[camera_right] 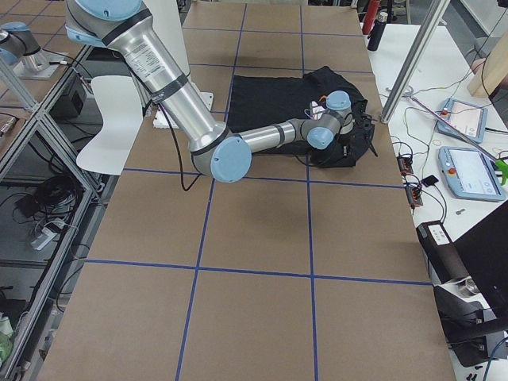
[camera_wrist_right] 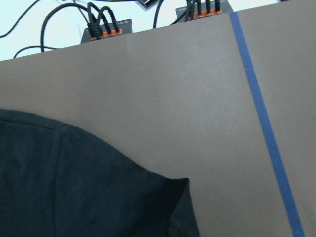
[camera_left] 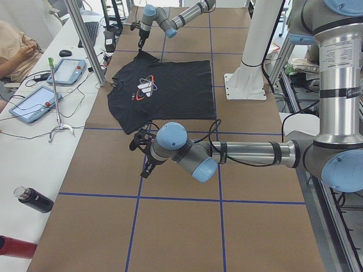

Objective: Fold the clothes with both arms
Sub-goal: 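Grasp the sleeve with the right gripper and fold it inward over the shirt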

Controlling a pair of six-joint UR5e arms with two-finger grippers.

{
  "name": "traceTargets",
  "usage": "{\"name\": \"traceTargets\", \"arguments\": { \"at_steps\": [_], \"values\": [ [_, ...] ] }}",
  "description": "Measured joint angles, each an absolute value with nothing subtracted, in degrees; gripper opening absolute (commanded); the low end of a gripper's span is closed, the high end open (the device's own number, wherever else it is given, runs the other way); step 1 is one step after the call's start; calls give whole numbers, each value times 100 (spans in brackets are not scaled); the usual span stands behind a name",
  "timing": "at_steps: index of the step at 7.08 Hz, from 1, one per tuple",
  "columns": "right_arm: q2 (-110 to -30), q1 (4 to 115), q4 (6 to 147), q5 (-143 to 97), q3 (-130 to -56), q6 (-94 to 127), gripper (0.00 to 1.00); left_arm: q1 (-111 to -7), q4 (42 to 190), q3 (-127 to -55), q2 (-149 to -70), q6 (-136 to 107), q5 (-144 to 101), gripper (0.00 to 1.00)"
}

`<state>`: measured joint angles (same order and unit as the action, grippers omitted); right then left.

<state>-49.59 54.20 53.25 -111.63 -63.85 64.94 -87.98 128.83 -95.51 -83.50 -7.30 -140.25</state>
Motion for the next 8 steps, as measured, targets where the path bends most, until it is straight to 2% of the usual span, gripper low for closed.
{"name": "traceTargets", "arguments": {
  "at_steps": [2, 7, 8],
  "values": [
    [-4618, 5222, 5353, -11257, -6446, 7047, 0, -8798, 12914, -9545, -8350, -729, -14193, 100],
    [-3650, 4549, 5347, -10550, -5618, 7440, 0, -8798, 12929, -9549, -8351, -732, -14281, 100],
    [-3564, 4469, 5345, -10444, -5516, 7448, 85, -8796, 12923, -9544, -8370, -748, -14282, 100]
  ]
}}
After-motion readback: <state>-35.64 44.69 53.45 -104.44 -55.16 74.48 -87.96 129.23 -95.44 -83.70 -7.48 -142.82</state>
